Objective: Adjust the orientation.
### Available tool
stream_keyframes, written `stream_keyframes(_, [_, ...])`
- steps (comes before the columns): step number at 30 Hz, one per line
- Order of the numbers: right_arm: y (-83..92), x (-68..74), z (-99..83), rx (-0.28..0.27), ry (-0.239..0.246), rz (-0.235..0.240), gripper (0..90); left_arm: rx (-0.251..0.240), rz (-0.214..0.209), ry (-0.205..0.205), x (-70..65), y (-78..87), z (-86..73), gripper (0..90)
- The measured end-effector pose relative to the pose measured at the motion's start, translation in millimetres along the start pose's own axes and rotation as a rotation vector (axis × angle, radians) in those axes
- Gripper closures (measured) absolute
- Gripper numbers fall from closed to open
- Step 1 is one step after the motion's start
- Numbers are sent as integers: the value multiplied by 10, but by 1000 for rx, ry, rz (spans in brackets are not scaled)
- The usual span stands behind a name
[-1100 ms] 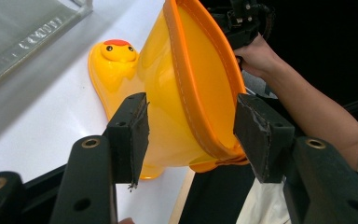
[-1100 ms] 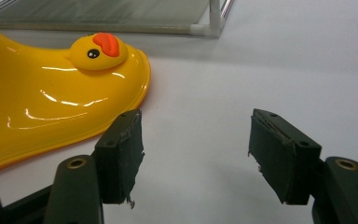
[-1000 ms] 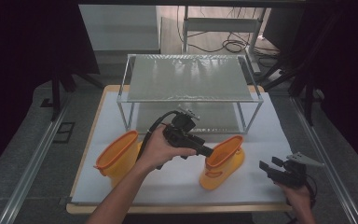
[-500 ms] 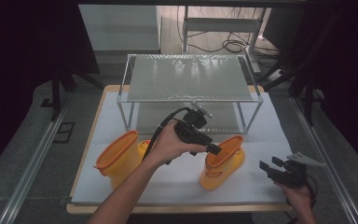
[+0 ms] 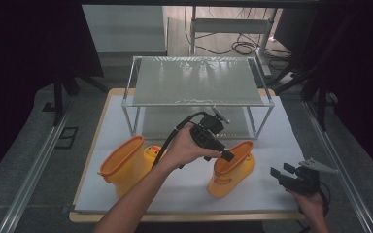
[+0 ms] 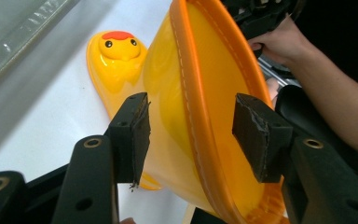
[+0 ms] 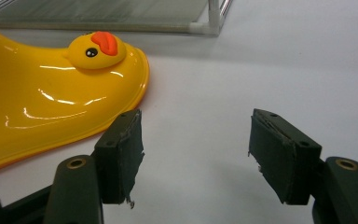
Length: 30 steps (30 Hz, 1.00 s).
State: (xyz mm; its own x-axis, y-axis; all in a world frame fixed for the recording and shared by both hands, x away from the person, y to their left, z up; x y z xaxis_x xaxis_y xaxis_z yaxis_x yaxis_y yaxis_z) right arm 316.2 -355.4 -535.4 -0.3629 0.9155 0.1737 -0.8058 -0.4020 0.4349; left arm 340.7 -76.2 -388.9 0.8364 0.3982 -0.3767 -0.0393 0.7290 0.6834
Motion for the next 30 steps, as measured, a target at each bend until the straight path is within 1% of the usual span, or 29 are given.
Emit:
stream_keyframes(4, [1, 1, 1, -1, -2, 0, 343, 8, 9, -2, 0, -43, 18, 478])
stream_keyframes(5, [1, -5, -2, 0, 1, -1, 342, 22, 14, -4, 5, -75, 24, 479])
stream_keyframes(8, [1, -12, -5, 1, -2, -2, 342, 33, 22, -3, 23, -112, 29, 489])
stream_keyframes(11, [2, -13, -5, 1, -2, -2, 343, 39, 29, -2, 43, -137, 29, 510])
stream_keyframes(12, [2, -14, -6, 1, -2, -2, 342, 49, 40, 2, 60, -164, 25, 522])
stream_keyframes(15, [0, -15, -8, 3, -2, -2, 342, 58, 50, 3, 73, -198, 19, 542])
stream_keyframes(17, [1, -17, -9, 6, 0, -3, 342, 64, 54, 2, 77, -217, 15, 572])
stream_keyframes(22, [1, -21, -12, 7, 0, -6, 342, 68, 50, 6, 71, -238, 13, 706])
stream_keyframes(24, [3, -24, -12, 9, -6, -10, 342, 46, 55, 22, 72, -235, 23, 764])
stream_keyframes(27, [0, -28, -15, 9, -5, -10, 342, 22, 63, 34, 87, -225, 25, 850])
stream_keyframes(30, [-3, -31, -17, 9, -3, -11, 342, 11, 60, 45, 101, -210, 24, 861])
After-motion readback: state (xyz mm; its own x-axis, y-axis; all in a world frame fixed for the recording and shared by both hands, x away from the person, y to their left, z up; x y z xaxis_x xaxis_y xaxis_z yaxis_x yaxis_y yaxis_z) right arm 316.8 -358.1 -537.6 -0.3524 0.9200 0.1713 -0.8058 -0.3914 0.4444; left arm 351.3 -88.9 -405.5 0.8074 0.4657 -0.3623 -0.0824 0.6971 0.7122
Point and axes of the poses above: each handheld gripper's, and its own axes: y roughly backward along the jaws, z roughly out of its top, x roughly to its left, the point moved 6 cm from there along -y, roughly forward along the jaws, and after that the axes turned 8 degrees about -x, right-handed, at the moved point
